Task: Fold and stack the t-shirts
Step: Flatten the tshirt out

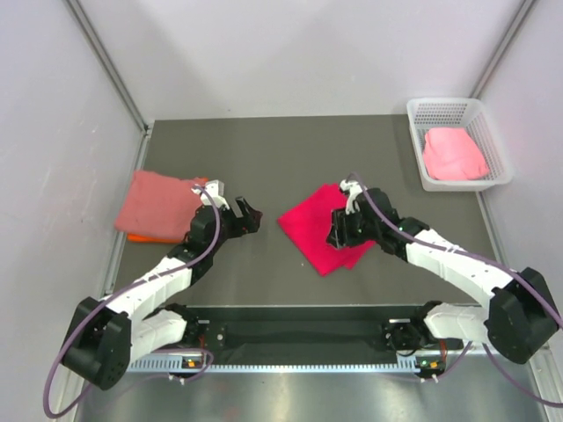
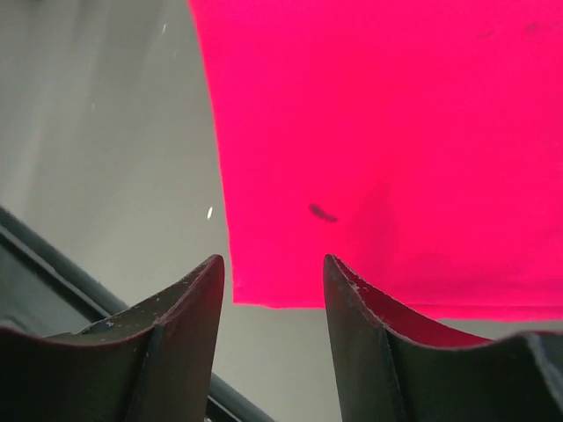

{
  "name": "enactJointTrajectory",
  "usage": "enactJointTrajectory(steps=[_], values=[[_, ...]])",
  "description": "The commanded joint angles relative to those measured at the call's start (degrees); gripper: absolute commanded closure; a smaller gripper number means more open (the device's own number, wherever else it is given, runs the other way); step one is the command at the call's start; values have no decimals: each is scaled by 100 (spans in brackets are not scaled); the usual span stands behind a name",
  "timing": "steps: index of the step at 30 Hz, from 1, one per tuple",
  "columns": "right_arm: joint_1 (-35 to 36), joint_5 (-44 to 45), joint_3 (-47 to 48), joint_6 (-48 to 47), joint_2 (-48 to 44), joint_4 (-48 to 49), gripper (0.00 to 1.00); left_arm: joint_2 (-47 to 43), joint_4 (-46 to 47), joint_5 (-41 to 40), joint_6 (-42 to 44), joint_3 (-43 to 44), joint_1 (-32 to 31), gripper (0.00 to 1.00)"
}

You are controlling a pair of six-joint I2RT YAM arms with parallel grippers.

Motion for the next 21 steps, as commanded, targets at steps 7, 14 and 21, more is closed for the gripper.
enactJointTrajectory(steps=[7,14,21], values=[[719,-32,-548,198,-93,680,48,73,321,278,69,206,7,7],[1195,407,-354,145,408,671,52,90,312,304,78,214,-2,7],[1520,758,-126,101,821,662,53,81,277,277,69,232,7,8]])
